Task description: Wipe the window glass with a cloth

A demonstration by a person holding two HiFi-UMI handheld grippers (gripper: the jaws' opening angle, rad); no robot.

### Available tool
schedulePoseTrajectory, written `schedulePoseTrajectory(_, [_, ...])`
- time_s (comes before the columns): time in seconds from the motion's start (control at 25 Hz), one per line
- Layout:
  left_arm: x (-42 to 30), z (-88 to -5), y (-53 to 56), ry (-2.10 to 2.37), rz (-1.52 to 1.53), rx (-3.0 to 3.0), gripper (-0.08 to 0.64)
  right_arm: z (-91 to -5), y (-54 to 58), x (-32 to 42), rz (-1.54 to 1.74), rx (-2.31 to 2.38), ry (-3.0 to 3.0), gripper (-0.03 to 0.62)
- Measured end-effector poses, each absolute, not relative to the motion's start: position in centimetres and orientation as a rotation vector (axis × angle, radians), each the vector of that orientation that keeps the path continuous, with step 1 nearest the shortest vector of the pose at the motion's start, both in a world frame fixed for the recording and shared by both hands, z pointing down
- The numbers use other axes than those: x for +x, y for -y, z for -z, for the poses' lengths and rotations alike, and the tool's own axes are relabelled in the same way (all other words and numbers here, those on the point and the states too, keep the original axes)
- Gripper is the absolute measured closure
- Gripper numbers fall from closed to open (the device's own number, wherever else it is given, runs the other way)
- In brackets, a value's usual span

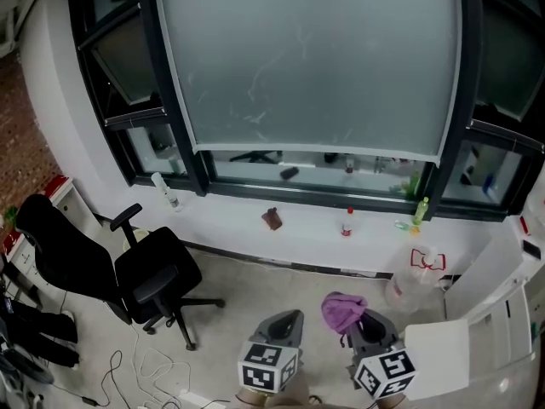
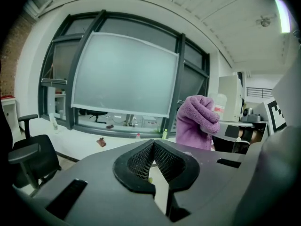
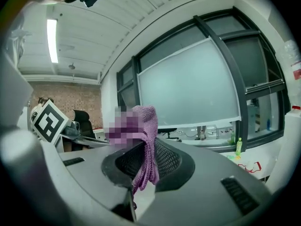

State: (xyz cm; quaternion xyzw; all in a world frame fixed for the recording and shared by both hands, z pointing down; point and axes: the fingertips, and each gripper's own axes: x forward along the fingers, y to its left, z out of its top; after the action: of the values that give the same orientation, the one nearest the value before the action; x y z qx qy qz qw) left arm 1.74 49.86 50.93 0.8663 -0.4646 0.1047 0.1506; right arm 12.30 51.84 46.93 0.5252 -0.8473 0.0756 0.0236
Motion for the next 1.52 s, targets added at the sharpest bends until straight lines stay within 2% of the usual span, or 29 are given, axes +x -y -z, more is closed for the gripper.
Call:
schedulePoseTrajectory(0.36, [2.8, -51.5, -43.9, 1.343, -0.311, 2.499, 0.555, -47.8, -46.7, 13.3, -0.255, 1.619, 2.613, 0.545])
schedulePoseTrajectory(0.68, [2.8, -51.0, -33.8, 1.345, -0.304, 2.544, 0.555, -47.9, -37.4, 13.5, -0.274, 1.669, 2.605, 0.545])
schedulePoseTrajectory(1.52, [-3.9, -48.8, -4.1, 1.319, -0.362, 2.557, 0.555, -43.7, -6.8, 5.4, -0.231, 1.644, 2.647, 0.545])
